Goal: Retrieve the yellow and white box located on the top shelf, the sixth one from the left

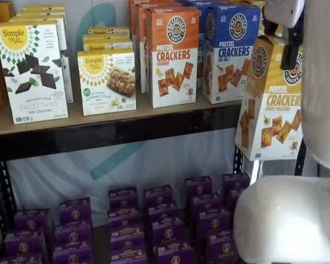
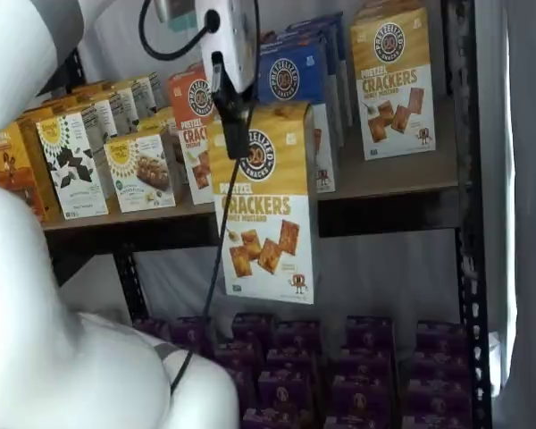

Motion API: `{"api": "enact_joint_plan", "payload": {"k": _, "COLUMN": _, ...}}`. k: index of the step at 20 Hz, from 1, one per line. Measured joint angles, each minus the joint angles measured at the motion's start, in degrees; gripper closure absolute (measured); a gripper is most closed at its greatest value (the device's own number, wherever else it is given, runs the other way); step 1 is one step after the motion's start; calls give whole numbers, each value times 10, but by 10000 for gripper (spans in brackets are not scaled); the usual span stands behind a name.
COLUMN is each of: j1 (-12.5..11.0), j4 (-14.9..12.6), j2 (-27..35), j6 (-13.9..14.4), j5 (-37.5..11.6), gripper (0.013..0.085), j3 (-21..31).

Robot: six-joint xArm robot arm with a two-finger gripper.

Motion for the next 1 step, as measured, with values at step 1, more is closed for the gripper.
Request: {"api": "enact_joint_plan", "payload": {"k": 1, "j1": 5, "j4": -1, "j2": 3, "j6": 5, "j5": 3, "gripper": 370, "j3": -4}}
